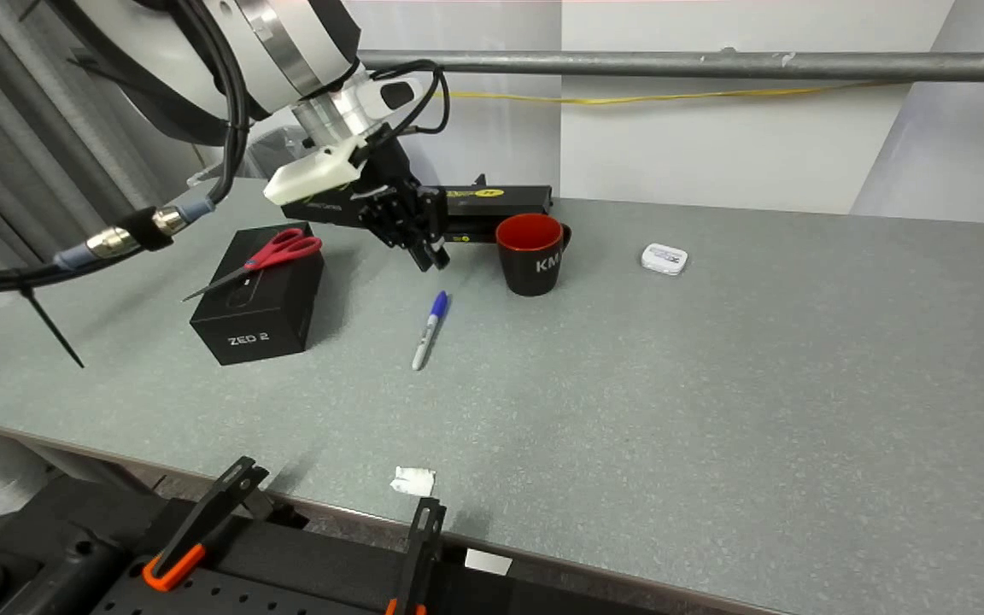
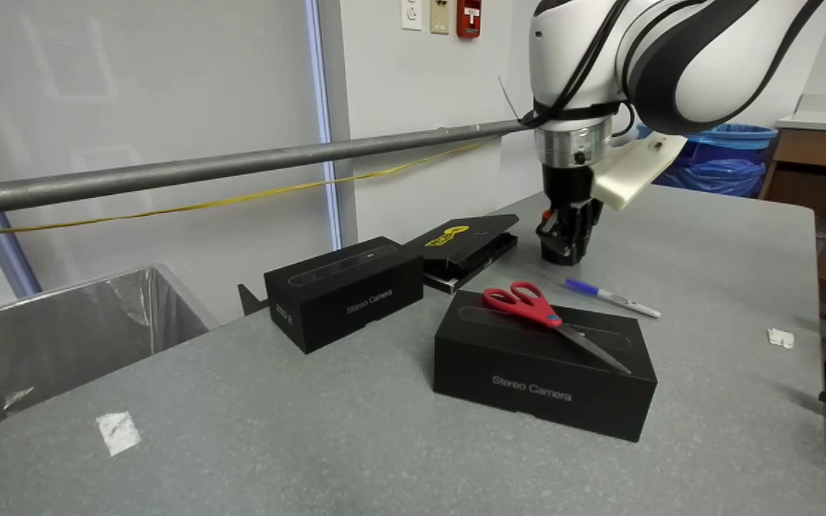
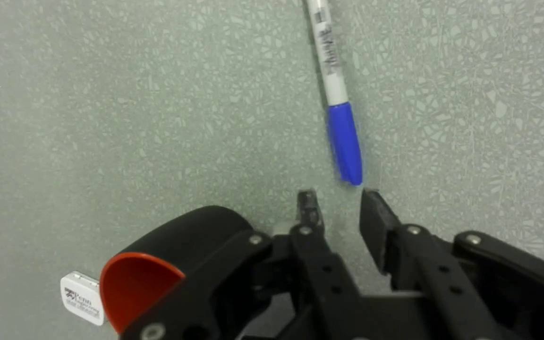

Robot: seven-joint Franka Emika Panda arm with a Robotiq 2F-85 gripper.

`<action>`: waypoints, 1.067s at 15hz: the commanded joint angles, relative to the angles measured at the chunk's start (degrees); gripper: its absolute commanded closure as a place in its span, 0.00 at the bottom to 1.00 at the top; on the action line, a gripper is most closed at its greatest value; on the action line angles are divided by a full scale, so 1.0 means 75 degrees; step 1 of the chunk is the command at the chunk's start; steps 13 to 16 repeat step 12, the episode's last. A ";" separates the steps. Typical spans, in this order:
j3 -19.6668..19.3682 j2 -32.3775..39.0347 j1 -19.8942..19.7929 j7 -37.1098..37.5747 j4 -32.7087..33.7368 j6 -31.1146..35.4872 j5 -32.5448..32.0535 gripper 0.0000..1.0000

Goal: Remove the marker from the mug cup and place it on the table

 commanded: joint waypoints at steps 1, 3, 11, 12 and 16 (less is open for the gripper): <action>-0.0128 -0.0033 0.0045 0.0016 0.0178 0.0197 -0.0013 0.38; -0.0116 -0.0204 -0.0075 -0.0088 0.0198 0.0269 0.0146 0.23; -0.0163 -0.0468 -0.0247 -0.0256 0.0381 0.0145 0.0658 0.00; -0.0163 -0.0491 -0.0265 -0.0262 0.0381 0.0145 0.0671 0.00; -0.0163 -0.0491 -0.0265 -0.0262 0.0381 0.0145 0.0671 0.00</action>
